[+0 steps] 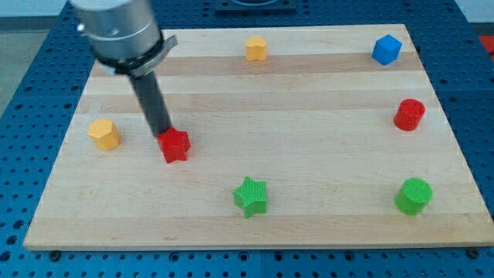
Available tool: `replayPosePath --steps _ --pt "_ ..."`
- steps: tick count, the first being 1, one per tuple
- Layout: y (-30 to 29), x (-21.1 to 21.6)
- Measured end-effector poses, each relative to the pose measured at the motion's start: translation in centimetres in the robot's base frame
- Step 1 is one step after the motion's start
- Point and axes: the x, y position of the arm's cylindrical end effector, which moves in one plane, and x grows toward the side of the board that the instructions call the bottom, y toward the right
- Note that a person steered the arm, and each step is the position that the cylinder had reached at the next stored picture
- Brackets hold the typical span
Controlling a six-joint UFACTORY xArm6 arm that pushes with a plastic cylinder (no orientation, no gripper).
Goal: Push the red star towards the center of the board
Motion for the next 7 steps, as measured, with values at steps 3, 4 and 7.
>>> replayPosePath --steps 3,4,7 --pt "-2.6 7.5" --pt "-0.8 7.5" --pt "2.0 -0.2"
